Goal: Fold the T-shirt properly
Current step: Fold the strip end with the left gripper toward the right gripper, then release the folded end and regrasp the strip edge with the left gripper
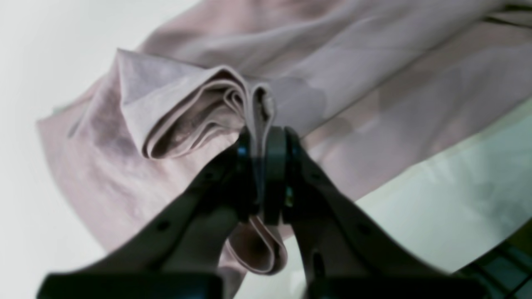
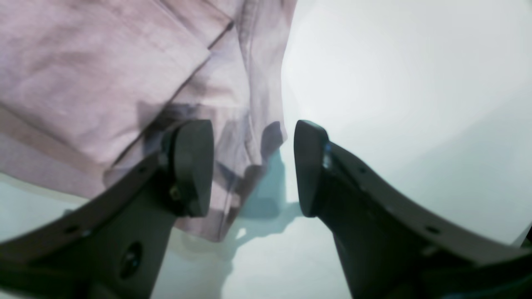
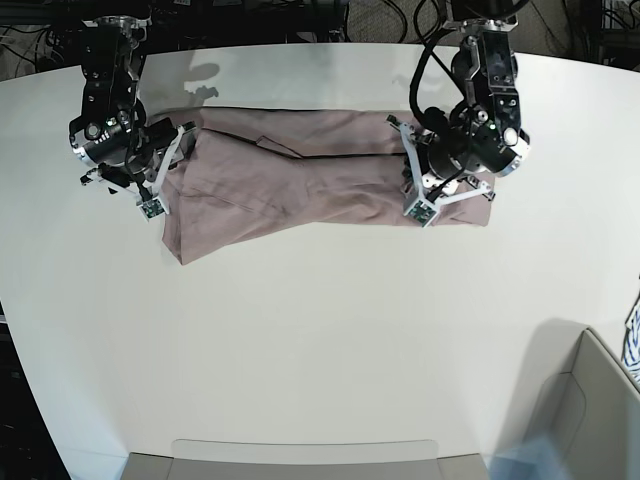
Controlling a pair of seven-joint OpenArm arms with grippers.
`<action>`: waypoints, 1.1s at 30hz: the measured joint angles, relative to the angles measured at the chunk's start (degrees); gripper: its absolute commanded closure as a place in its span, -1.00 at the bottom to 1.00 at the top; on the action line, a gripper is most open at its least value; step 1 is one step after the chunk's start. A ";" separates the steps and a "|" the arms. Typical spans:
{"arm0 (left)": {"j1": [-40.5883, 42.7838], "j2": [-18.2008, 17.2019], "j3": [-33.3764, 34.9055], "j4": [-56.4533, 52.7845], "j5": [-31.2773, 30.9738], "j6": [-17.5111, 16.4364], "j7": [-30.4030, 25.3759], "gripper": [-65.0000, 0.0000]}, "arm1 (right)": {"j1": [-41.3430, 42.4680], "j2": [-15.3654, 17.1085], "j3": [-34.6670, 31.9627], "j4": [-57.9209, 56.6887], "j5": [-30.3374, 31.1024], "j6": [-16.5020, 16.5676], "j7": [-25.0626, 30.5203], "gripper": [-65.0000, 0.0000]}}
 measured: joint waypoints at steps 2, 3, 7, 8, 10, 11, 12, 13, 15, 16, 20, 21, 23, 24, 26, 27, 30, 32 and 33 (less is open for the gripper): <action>-0.15 1.01 -0.22 0.00 -0.04 0.04 -0.02 1.00 | 0.09 -0.02 -0.02 0.00 0.04 0.00 0.04 0.05; -0.20 1.14 -0.22 0.00 -0.24 0.02 -0.02 1.00 | 0.17 -0.02 -0.02 0.00 0.07 0.00 0.04 0.05; -0.55 1.51 -0.33 0.00 0.00 0.04 0.02 1.00 | -0.02 0.00 -0.02 0.00 0.02 0.00 0.04 0.05; -0.61 1.64 -0.33 0.00 0.33 0.02 0.04 1.00 | -0.04 -0.04 -0.02 0.02 0.04 0.00 0.04 0.05; -0.70 1.90 -0.20 0.00 0.28 0.04 0.02 1.00 | -0.04 0.00 0.00 0.00 0.00 0.02 0.02 0.05; -0.68 2.12 -0.11 0.00 0.28 0.04 0.02 1.00 | -0.04 0.02 0.00 0.02 0.00 0.02 0.02 0.05; -0.70 2.49 -0.13 0.00 0.31 0.04 0.04 1.00 | -0.07 0.00 0.00 0.00 0.00 0.02 0.02 0.05; -0.68 2.86 -0.13 0.00 0.35 0.04 0.04 1.00 | -0.17 -0.02 0.00 0.02 0.02 0.00 0.02 0.05; -0.70 3.04 -0.13 0.00 0.15 0.04 0.00 1.00 | -0.20 -0.02 -0.02 0.00 0.00 0.00 0.02 0.05; -0.70 3.17 -0.11 0.00 0.15 0.04 0.02 1.00 | -0.20 0.00 0.00 0.00 0.02 0.02 0.04 0.05; -0.74 3.85 -0.13 -0.92 0.07 0.04 -0.02 1.00 | -0.20 -0.02 -0.02 0.00 0.02 0.00 0.04 0.05; -0.74 3.87 -0.13 -1.70 0.11 0.02 -0.02 1.00 | -0.20 0.00 0.00 0.00 0.02 0.02 0.02 0.05; -0.70 3.85 -0.13 -3.52 0.17 0.04 0.02 0.94 | -0.20 0.00 0.00 0.00 0.00 0.02 0.02 0.05; -0.68 3.85 -0.17 -4.00 0.22 0.04 0.04 0.78 | -0.20 -0.02 0.00 0.00 0.00 0.02 0.02 0.05; -0.59 3.82 -0.15 -3.91 0.28 0.02 0.04 0.44 | -0.20 -0.02 -0.02 0.00 0.00 0.02 0.02 0.05; -0.66 3.82 -0.11 -3.74 0.04 0.04 0.00 0.27 | -0.22 0.00 0.00 0.00 0.02 0.02 0.02 0.05; -0.72 3.87 -0.11 -3.69 -0.52 0.04 -0.17 -0.01 | -0.33 0.00 0.00 0.00 0.02 0.00 0.02 0.05; -0.72 3.87 -0.13 -3.69 -0.52 0.04 -0.17 -0.01 | -0.37 -0.02 -0.02 0.00 0.02 0.02 0.02 0.05; -0.72 3.87 -0.24 -3.69 -0.52 0.04 -0.17 0.00 | -0.37 -0.02 0.00 0.00 0.02 0.02 0.02 0.05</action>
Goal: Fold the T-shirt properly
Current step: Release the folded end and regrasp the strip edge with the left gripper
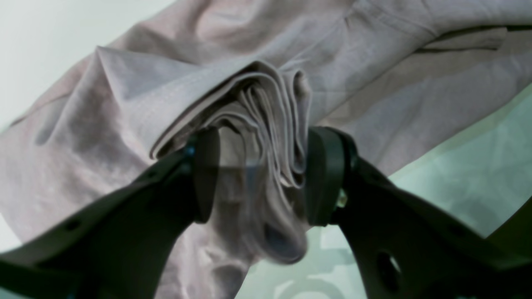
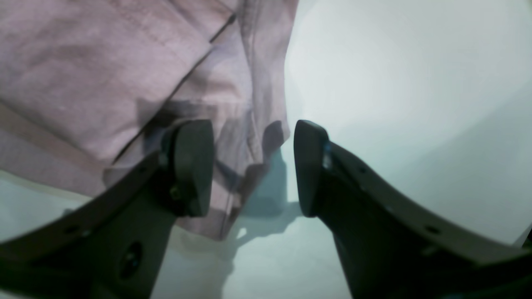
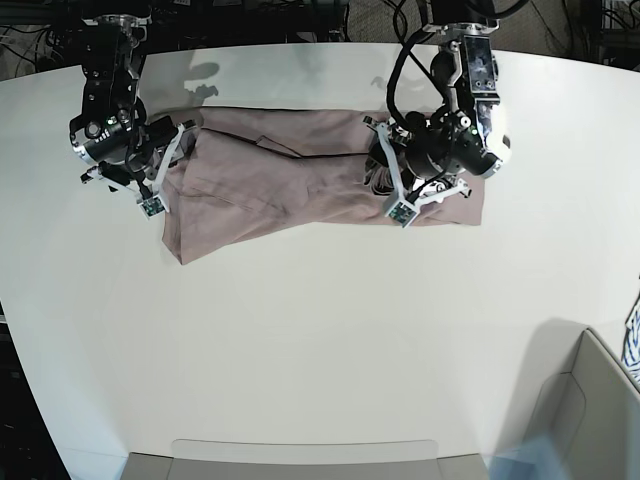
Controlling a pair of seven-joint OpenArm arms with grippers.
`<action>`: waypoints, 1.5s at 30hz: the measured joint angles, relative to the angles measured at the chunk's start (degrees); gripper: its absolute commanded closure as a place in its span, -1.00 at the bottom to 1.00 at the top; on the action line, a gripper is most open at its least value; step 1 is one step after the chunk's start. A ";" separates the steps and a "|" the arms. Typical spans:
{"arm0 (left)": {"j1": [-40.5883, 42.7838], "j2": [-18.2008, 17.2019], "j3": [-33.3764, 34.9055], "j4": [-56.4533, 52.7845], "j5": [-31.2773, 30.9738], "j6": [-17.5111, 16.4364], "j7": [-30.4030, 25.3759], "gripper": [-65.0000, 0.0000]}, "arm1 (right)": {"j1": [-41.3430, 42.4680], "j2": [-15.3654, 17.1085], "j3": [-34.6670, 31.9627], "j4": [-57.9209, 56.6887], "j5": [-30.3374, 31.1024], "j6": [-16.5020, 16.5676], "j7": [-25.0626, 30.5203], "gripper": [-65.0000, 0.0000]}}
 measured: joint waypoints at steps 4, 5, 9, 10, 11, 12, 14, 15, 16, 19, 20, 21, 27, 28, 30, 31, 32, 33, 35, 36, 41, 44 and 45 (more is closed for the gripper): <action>-0.17 0.13 -0.15 0.00 0.00 -0.02 0.07 0.01 | 0.02 0.00 0.00 0.00 -0.02 -0.02 0.00 0.05; -0.33 0.13 -0.15 0.00 0.02 0.00 0.09 0.01 | 0.02 0.00 0.00 0.00 -0.02 -0.02 0.00 0.05; -0.46 0.11 -0.15 2.43 0.11 -0.02 0.17 0.03 | 0.02 0.02 0.00 0.00 -0.02 0.00 0.00 0.05; -0.44 0.09 -0.15 3.78 0.15 -0.02 0.24 0.03 | 0.04 0.00 -0.02 0.00 -0.02 0.00 0.02 0.05; -0.31 0.07 -0.20 5.33 0.22 0.00 0.22 0.03 | 0.02 0.00 -0.02 0.00 -0.02 -0.02 0.00 0.05; -0.31 0.02 -0.22 6.82 0.20 -0.02 0.22 0.03 | 0.02 0.00 0.00 0.00 -0.04 -0.02 0.00 0.05; 0.11 -0.02 -0.22 9.64 0.17 -0.02 -0.09 0.03 | 0.02 0.02 0.00 0.00 -0.04 0.00 0.00 0.05; 0.55 -0.02 -0.22 10.36 0.00 0.00 -0.28 0.03 | 0.02 0.02 0.00 0.00 0.00 -0.02 0.00 0.05; 0.98 -0.02 -0.22 10.38 -0.07 -0.02 -0.28 0.03 | 0.02 0.00 0.00 0.00 -0.02 0.00 0.00 0.05; 2.08 -0.02 -0.22 9.70 0.50 -0.02 0.42 0.04 | 0.02 0.00 -0.02 0.00 -0.02 -0.02 0.00 0.05; 2.01 -0.04 -0.22 9.68 0.66 -0.02 0.39 0.07 | 0.02 0.00 -0.02 0.00 -0.02 0.00 0.00 0.05; 1.73 -0.02 -0.22 9.64 0.63 0.00 0.28 0.13 | 0.02 0.02 -0.02 0.00 -0.02 0.00 0.00 0.05; 1.46 -1.70 -4.85 4.07 0.74 0.07 -0.04 0.73 | 0.02 0.02 0.00 0.00 -0.02 -0.02 0.00 0.05; 1.42 -1.95 -6.45 2.12 0.83 -0.02 -0.07 0.87 | 0.00 -0.02 -0.02 0.00 0.00 -0.02 0.00 0.05; 0.81 -1.97 -9.25 -1.97 0.96 0.00 0.33 1.00 | 0.04 0.02 0.00 0.00 -0.02 0.00 0.00 0.05; 0.20 -2.03 -9.90 -4.04 1.40 0.00 0.37 1.00 | 0.04 0.02 0.00 0.02 0.00 0.00 0.02 0.05; -0.48 -2.10 -10.25 -5.99 1.33 0.00 0.28 1.00 | 0.04 0.02 -0.02 0.00 -0.02 0.00 0.02 0.05; -1.09 -2.08 -10.29 -7.15 1.20 0.00 0.26 1.00 | 0.02 0.00 -0.02 0.00 0.00 0.00 0.00 0.05; -1.99 -1.97 -10.29 -8.33 0.55 0.00 -0.17 1.00 | 0.02 0.00 -0.02 0.02 0.00 0.00 0.02 0.05; -2.08 -1.86 -10.29 -8.37 0.37 0.00 -0.66 1.00 | 0.02 0.02 0.00 0.00 -0.04 0.00 0.00 0.05; -2.27 -1.62 -10.29 -8.33 0.20 0.00 -0.59 1.00 | 0.20 0.02 0.00 0.00 -0.02 0.00 0.00 0.05; -3.63 -1.60 -10.29 -8.33 0.17 0.00 -0.17 1.00 | 0.15 0.02 0.00 0.00 -0.04 0.00 0.00 0.05; -3.87 -1.64 -10.29 -8.33 0.17 0.00 -0.28 1.00 | 0.15 0.02 0.00 0.00 -0.04 0.00 0.00 0.05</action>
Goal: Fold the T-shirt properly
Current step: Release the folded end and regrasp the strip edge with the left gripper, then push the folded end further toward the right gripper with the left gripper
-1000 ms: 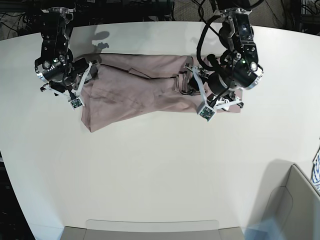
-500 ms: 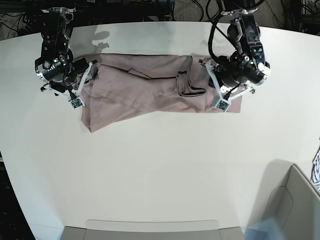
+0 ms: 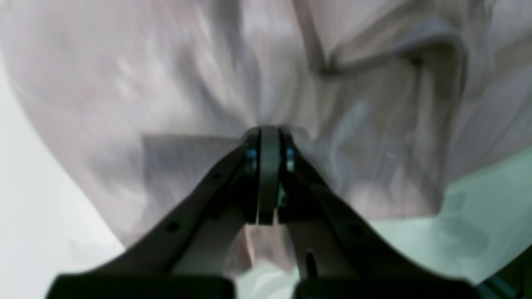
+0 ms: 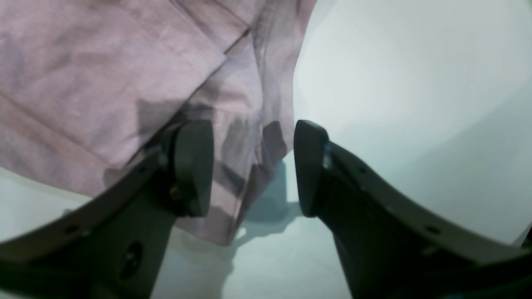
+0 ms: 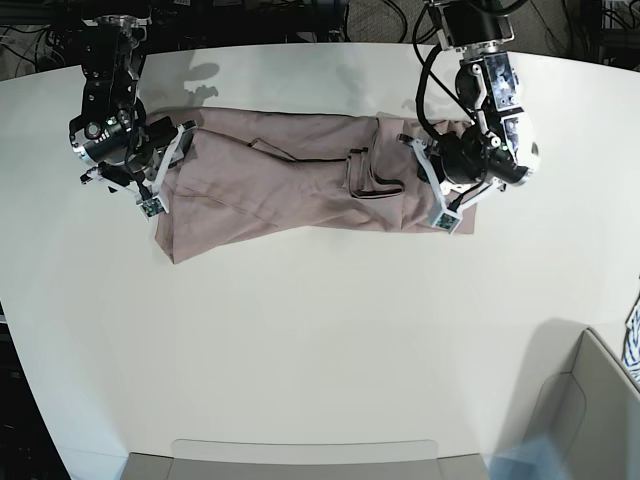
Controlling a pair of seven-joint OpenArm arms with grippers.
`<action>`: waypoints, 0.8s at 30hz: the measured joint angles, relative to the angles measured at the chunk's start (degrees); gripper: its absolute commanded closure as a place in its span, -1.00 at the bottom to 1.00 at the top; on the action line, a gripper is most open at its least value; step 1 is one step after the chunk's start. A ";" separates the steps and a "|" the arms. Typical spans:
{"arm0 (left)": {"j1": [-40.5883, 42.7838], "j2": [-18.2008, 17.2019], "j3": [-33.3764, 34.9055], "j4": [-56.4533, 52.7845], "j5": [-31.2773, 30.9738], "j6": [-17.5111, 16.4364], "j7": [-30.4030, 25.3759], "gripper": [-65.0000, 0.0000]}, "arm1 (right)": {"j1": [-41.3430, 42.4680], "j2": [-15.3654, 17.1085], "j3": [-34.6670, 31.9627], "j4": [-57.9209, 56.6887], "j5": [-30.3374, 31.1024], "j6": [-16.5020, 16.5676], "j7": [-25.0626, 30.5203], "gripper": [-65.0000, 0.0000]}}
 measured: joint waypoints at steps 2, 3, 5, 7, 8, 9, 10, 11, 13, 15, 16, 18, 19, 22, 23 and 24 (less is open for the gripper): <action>-0.04 0.00 0.00 0.44 0.02 0.00 0.09 1.00 | 0.02 0.00 -0.02 0.00 0.02 -0.02 0.02 0.05; 0.28 0.02 0.00 1.33 0.04 0.00 0.33 1.00 | 0.02 0.00 0.00 0.00 0.00 0.00 0.00 0.05; 0.63 0.00 -0.11 3.65 0.22 0.00 0.55 1.00 | 0.00 0.00 0.00 0.00 0.02 -0.02 0.00 0.05; 0.37 -0.13 -0.09 5.44 0.24 0.00 0.31 1.00 | 0.00 0.00 0.00 0.00 0.02 0.00 0.00 0.05; 0.02 -0.26 -0.09 5.44 0.22 0.00 0.22 1.00 | 0.00 0.00 0.00 0.00 0.00 0.00 0.00 0.05; -0.33 -0.28 -0.02 5.27 0.26 0.00 0.31 1.00 | 0.00 0.00 0.00 0.00 0.02 0.00 -0.02 0.05; -0.90 -0.24 0.02 4.59 0.22 0.00 0.28 1.00 | 0.04 0.00 -0.02 0.00 0.02 0.00 0.02 0.05; -1.46 -0.24 0.02 3.63 0.26 0.00 0.28 1.00 | 0.07 -0.02 -0.02 0.00 0.04 -0.02 0.02 0.05; -2.56 -0.17 0.02 1.46 0.24 0.00 0.22 1.00 | 0.04 0.00 0.00 0.00 0.02 0.00 0.00 0.05; -2.80 -0.17 0.02 -0.33 0.24 0.00 0.20 1.00 | 0.07 0.00 0.00 0.00 0.00 0.00 0.00 0.05; -2.62 -0.17 0.02 -0.92 0.24 0.00 0.26 1.00 | 0.15 -0.02 0.00 0.00 0.02 0.00 0.00 0.05; -2.23 -0.17 0.02 -1.22 0.24 0.00 0.33 1.00 | 0.20 0.00 0.00 0.00 0.02 0.00 0.02 0.05; -2.19 -0.17 0.02 -1.20 0.24 0.00 0.31 1.00 | 0.20 -0.02 0.00 0.00 0.02 -0.02 0.00 0.05; -2.71 -0.13 0.02 -1.11 0.22 0.00 0.33 1.00 | 0.20 0.00 0.00 0.00 0.02 0.00 0.00 0.05; -3.19 -0.02 0.02 -1.11 0.24 0.00 0.55 1.00 | 0.22 -0.02 -0.02 0.00 0.04 -0.02 0.02 0.05; -3.93 0.15 0.00 -1.11 0.20 0.00 0.50 1.00 | 0.24 0.00 -0.02 0.00 0.02 0.00 0.02 0.05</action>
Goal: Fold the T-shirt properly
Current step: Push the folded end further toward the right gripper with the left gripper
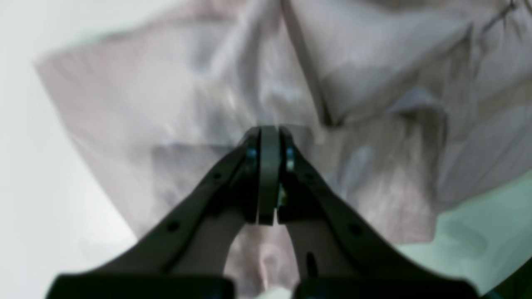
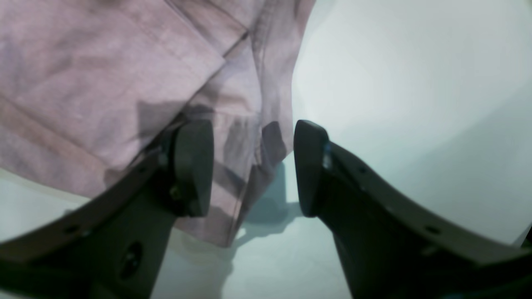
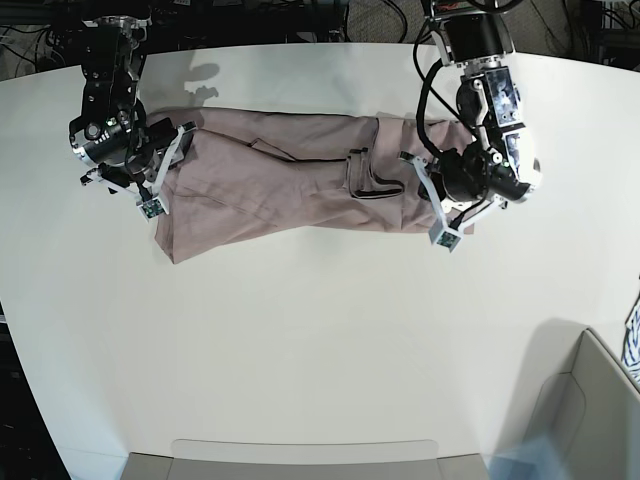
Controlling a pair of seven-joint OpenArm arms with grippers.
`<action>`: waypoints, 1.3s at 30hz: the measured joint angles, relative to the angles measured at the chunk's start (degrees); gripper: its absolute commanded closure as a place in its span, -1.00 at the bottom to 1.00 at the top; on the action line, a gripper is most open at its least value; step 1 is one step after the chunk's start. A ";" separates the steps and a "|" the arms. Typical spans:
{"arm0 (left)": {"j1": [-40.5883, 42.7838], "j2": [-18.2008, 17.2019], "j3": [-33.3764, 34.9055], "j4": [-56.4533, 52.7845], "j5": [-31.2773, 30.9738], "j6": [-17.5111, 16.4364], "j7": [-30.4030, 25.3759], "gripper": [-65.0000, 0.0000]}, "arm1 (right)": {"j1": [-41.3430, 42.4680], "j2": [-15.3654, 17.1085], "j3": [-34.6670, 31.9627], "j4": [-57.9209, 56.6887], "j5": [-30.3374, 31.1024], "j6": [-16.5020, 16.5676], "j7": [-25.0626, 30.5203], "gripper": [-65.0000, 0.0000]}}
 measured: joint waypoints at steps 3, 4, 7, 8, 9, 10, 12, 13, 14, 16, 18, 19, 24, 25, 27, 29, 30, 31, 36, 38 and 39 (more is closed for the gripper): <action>-1.68 0.17 2.25 0.00 0.04 0.02 -0.26 1.00 | -0.02 0.00 0.02 0.00 0.00 -0.02 -0.02 0.05; -1.75 0.35 3.91 0.00 0.04 0.00 -0.24 1.00 | -0.02 -0.02 0.00 0.00 0.02 -0.02 -0.02 0.05; -1.90 0.85 8.15 -0.24 0.00 0.00 -0.15 1.00 | -0.02 -0.02 0.00 0.00 0.00 0.00 -0.02 0.05; -2.03 0.96 9.16 -0.26 0.02 0.00 -0.20 1.00 | -0.02 0.00 0.02 0.00 0.02 0.00 -0.02 0.05; -2.32 1.33 9.86 -0.42 -0.02 0.00 -0.26 1.00 | -0.02 0.00 0.02 0.00 0.00 0.00 -0.04 0.05; -2.56 1.79 10.12 -0.79 0.00 0.00 -0.26 1.00 | -0.02 0.00 0.02 0.00 0.02 -0.02 -0.02 0.05; -2.84 2.58 10.14 -2.27 0.02 0.00 -0.28 1.00 | 0.00 -0.02 0.00 0.00 0.02 0.00 -0.02 0.05; -2.86 2.73 10.14 -2.93 0.04 0.00 -0.24 1.00 | 0.02 -0.02 0.00 0.00 0.02 -0.02 -0.02 0.05; -2.99 3.04 10.14 -3.54 0.04 0.00 -0.11 1.00 | 0.09 0.00 0.00 0.00 0.02 0.00 -0.02 0.05; -3.85 3.61 10.12 -4.50 0.46 0.00 0.17 1.00 | 0.13 -0.02 0.02 0.02 0.04 0.00 0.04 0.05; -5.07 4.39 10.14 -4.74 0.39 0.00 -0.04 1.00 | 0.09 -0.02 0.00 0.00 0.02 -0.02 -0.02 0.05; -5.66 4.83 10.14 -4.74 0.31 0.00 -0.04 1.00 | 0.13 0.00 0.02 0.00 0.00 -0.02 -0.02 0.05; -7.80 6.12 10.14 -4.00 0.02 0.00 0.02 1.00 | 0.24 0.00 0.00 0.02 0.02 -0.02 0.02 0.05; -7.93 6.10 10.14 -2.71 0.02 0.00 0.02 1.00 | 0.24 0.00 0.02 0.00 0.00 -0.02 0.17 0.05; -7.87 5.90 10.08 0.76 0.04 0.02 -0.02 1.00 | -0.02 0.00 0.02 0.02 0.02 -0.02 1.84 0.05; -7.10 5.64 10.05 3.74 0.04 0.00 -0.66 1.00 | -0.24 -0.04 0.00 0.00 0.24 -0.02 2.58 0.05; -5.81 5.05 10.03 4.85 0.02 0.00 -1.27 1.00 | -0.39 -0.02 0.00 0.00 0.07 -0.02 2.56 0.05; -4.20 4.04 10.05 5.44 -0.31 0.00 -1.31 1.00 | -0.48 -0.02 0.00 0.00 -0.02 0.00 2.54 0.05; 3.21 1.60 8.76 5.62 0.98 0.00 0.59 1.00 | -0.63 -0.09 0.07 0.00 0.04 -0.02 2.56 0.05; 3.61 1.77 6.01 5.64 0.63 0.00 -0.07 1.00 | -0.72 -0.02 0.07 0.00 -0.02 0.00 2.56 0.05; 3.48 1.84 4.66 5.68 0.48 0.00 -0.09 1.00 | -0.72 0.00 0.09 0.00 -0.04 0.00 2.54 0.05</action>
